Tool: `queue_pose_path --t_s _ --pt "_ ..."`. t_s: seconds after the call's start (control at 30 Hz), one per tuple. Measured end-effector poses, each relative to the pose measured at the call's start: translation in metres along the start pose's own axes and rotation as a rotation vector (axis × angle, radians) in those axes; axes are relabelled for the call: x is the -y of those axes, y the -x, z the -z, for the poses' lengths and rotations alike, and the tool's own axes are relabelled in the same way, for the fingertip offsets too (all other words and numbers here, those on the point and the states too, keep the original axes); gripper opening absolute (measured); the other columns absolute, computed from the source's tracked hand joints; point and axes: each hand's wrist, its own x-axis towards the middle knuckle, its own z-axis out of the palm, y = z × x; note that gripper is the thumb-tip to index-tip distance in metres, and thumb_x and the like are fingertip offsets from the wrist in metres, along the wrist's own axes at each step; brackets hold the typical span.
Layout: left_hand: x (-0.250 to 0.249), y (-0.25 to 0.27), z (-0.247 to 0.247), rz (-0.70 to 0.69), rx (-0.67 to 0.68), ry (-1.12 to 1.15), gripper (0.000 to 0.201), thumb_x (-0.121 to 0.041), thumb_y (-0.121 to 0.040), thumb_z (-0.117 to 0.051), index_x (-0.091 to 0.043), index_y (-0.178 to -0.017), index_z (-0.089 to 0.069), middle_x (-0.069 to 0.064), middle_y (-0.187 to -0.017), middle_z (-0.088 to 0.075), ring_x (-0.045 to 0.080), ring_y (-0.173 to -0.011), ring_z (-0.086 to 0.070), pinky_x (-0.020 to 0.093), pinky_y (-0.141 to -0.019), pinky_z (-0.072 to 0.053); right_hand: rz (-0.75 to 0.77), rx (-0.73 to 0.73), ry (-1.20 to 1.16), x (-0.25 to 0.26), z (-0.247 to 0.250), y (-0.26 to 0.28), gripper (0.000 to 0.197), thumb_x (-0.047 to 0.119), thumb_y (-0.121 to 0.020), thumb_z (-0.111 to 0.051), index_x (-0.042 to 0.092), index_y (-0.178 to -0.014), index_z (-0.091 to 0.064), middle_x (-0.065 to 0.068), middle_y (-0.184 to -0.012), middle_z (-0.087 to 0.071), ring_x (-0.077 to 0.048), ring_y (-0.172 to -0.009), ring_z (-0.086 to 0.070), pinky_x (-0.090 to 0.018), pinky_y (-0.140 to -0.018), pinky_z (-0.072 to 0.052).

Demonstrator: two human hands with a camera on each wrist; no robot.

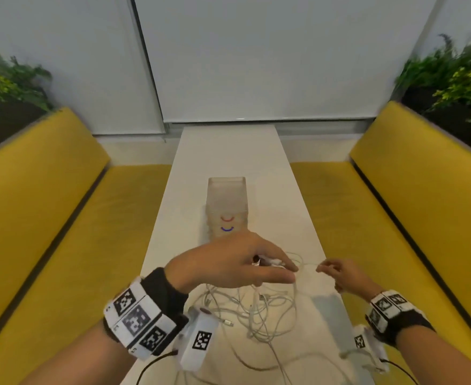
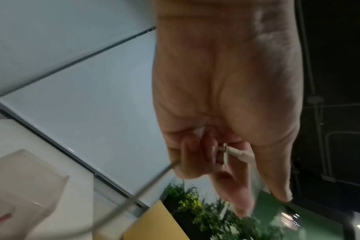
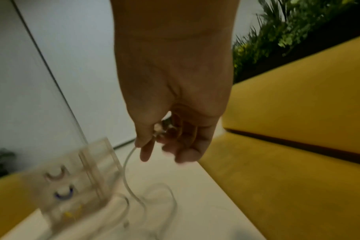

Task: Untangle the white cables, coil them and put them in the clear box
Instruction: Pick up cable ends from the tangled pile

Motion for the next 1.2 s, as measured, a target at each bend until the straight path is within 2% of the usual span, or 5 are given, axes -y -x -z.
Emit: queue_pose_path --t_s 0.17,0.33,0.77,0.97,1.2 --pt "0.026 -0.002 0.000 0.076 -0.316 0.328 0.026 -0.016 -0.105 -0.048 -0.007 -0.116 -0.070 0.003 -0.077 -0.061 0.008 -0.058 -0.049 0.020 -0.055 -0.042 0.204 0.011 0.026 0.065 0.041 0.015 0.024 0.026 -0.103 -0.045 0.023 -0.118 -0.063 -0.010 -0.117 -0.068 -0.028 -0.108 -0.063 -0.042 -0.095 -0.050" --pt "0.034 -0.013 -0.014 0.160 -0.557 0.441 0.026 -0.014 -0.106 -0.046 -0.010 -0.122 -0.067 0.007 -0.071 -0.042 0.019 -0.058 -0.040 0.021 -0.051 -0.038 0.510 0.033 -0.095 0.149 0.053 0.052 0.006 0.011 -0.099 -0.051 0.013 -0.103 -0.054 0.000 -0.085 -0.057 -0.012 -0.071 -0.051 -0.033 -0.066 -0.047" --pt "0.039 -0.016 -0.016 0.082 -0.752 0.139 0.017 -0.029 -0.103 -0.053 -0.014 -0.100 -0.060 0.007 -0.090 -0.059 0.011 -0.070 -0.051 0.019 -0.063 -0.039 0.685 -0.030 -0.504 0.233 0.029 0.074 0.036 0.025 -0.086 -0.071 0.018 -0.121 -0.066 -0.019 -0.089 -0.068 -0.037 -0.082 -0.066 -0.043 -0.080 -0.056" --pt "0.032 -0.014 -0.015 0.015 -0.761 0.429 0.016 -0.022 -0.108 -0.038 -0.011 -0.104 -0.049 -0.006 -0.079 -0.056 0.006 -0.069 -0.054 0.024 -0.063 -0.046 0.588 0.260 -0.586 0.237 0.003 0.072 0.040 0.030 -0.090 -0.065 0.011 -0.123 -0.052 -0.014 -0.108 -0.065 -0.023 -0.092 -0.066 -0.044 -0.085 -0.056" --pt "0.032 0.017 0.039 -0.130 -1.069 1.229 0.030 -0.012 -0.100 -0.035 -0.016 -0.070 -0.035 -0.001 -0.059 -0.024 0.014 -0.047 -0.026 0.025 -0.042 -0.034 0.588 0.317 -0.233 0.199 -0.002 0.061 0.027 0.030 -0.099 -0.057 0.011 -0.084 -0.068 -0.004 -0.062 -0.044 -0.015 -0.058 -0.042 -0.026 -0.058 -0.038"
